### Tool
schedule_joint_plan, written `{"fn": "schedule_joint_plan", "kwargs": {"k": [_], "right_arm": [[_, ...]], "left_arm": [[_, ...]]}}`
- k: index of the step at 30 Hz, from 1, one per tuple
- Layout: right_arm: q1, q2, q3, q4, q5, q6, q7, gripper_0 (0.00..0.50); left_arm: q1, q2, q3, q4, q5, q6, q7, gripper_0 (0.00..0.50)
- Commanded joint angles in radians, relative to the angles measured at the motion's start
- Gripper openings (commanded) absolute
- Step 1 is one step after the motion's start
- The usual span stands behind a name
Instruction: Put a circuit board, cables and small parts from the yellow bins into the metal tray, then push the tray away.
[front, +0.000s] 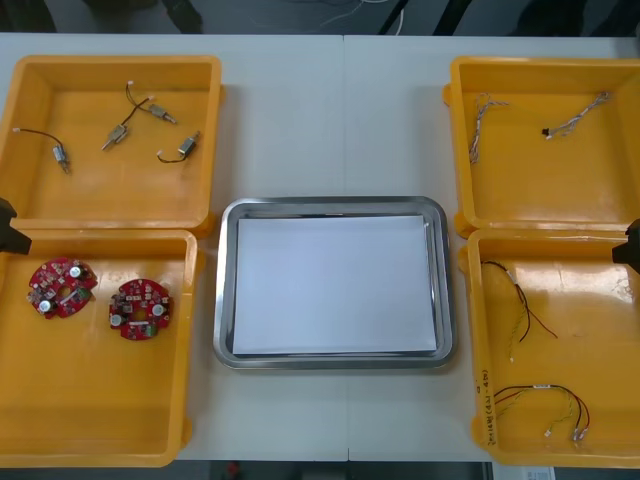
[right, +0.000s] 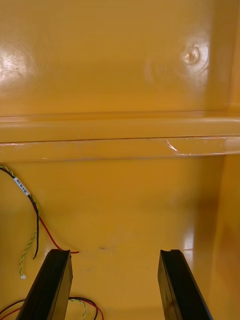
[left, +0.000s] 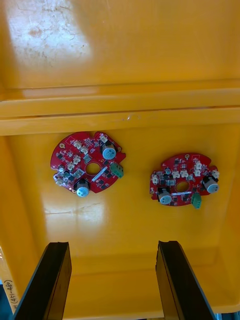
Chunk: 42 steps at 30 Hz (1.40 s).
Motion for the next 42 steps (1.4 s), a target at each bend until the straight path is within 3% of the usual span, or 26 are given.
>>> {"fn": "schedule_joint_plan", "kwargs": {"k": [1, 9, 15, 23, 32, 42], "right_arm": [[0.003, -0.025, -0.017, -0.039, 0.015, 0.003, 0.029, 0.500], [0.009, 0.029, -0.051, -0.040, 0.026, 0.003, 0.016, 0.500], [0.049, 0.035, -0.053, -0.065, 0.044, 0.003, -0.019, 0.500], [0.132, 0.063, -0.027, -0.149, 0.038, 0.003, -0.174, 0.500], [0.207, 0.149, -0.014, -0.223, 0.032, 0.003, -0.332, 0.500], [0.278, 0.230, 0.007, -0.241, 0.044, 0.003, -0.559, 0.500]], "left_arm": [[0.069, 0.014, 0.013, -0.008, -0.030, -0.007, -0.007, 0.500], [0.143, 0.014, 0.013, -0.008, -0.051, -0.137, -0.038, 0.500], [0.186, 0.014, -0.014, -0.008, -0.090, -0.223, -0.053, 0.500], [0.254, 0.014, -0.043, -0.008, -0.131, -0.323, -0.076, 0.500], [0.296, 0.014, -0.112, -0.004, -0.216, -0.433, -0.078, 0.500], [0.361, 0.014, -0.157, 0.025, -0.249, -0.584, -0.083, 0.500]]}}
